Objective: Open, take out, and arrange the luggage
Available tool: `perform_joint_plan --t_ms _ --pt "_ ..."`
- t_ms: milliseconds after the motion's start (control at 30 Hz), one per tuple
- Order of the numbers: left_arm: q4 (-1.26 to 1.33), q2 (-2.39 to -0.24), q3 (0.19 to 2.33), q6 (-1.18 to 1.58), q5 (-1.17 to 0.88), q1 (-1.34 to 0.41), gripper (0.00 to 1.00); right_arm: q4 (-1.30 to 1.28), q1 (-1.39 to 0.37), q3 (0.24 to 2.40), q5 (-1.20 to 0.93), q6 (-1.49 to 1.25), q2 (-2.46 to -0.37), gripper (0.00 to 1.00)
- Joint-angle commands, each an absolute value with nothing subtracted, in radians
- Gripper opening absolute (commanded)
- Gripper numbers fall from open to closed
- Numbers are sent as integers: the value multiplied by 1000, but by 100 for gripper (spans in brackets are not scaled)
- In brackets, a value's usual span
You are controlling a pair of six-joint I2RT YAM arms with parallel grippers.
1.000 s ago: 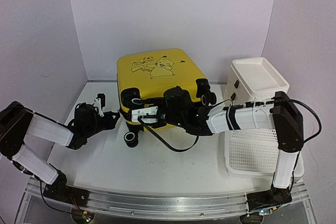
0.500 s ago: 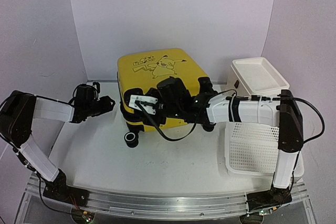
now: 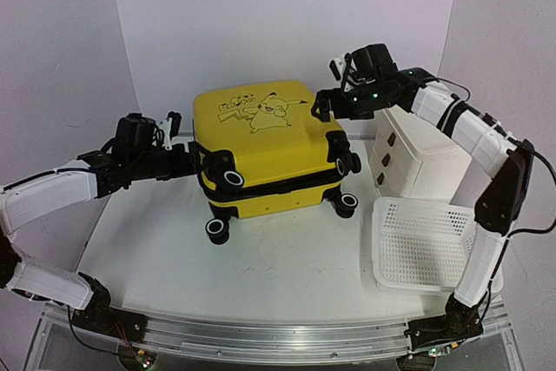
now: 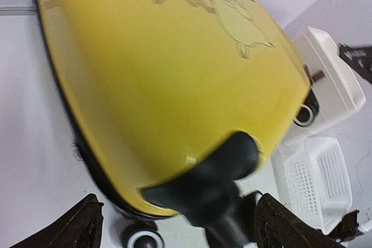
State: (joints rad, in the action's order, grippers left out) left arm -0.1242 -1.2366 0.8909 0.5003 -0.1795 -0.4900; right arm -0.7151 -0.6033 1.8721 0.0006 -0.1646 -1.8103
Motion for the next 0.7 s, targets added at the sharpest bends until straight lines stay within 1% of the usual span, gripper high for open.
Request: perform_joint_plan --t_ms 0,33,167,267,400,533,600,667 --pt "-282 -1171 998 476 91 -655 89 -840 -538 2052 -128 -440 -1982 98" --pt "-304 -1170 1010 470 169 -696 89 -858 -538 2058 -110 -438 -1991 98" --pt "-397 -1230 1083 477 329 -863 90 -857 -537 1928 -60 -397 -1932 98" --pt "-462 -1309 1153 507 440 -929 93 -853 -537 1836 -50 -317 -1892 98" --pt "-489 -1387 1222 476 462 -962 93 -840 -536 1737 -45 -212 -1854 98" --pt "-516 -1392 1264 449 474 -968 92 -821 -534 1679 -34 -132 -1849 98" --pt "-526 -1375 1278 426 445 -968 92 -801 -532 1651 -20 -111 -1834 98" --pt "-529 -1356 1286 398 376 -968 92 -776 -531 1649 -25 -102 -1832 95"
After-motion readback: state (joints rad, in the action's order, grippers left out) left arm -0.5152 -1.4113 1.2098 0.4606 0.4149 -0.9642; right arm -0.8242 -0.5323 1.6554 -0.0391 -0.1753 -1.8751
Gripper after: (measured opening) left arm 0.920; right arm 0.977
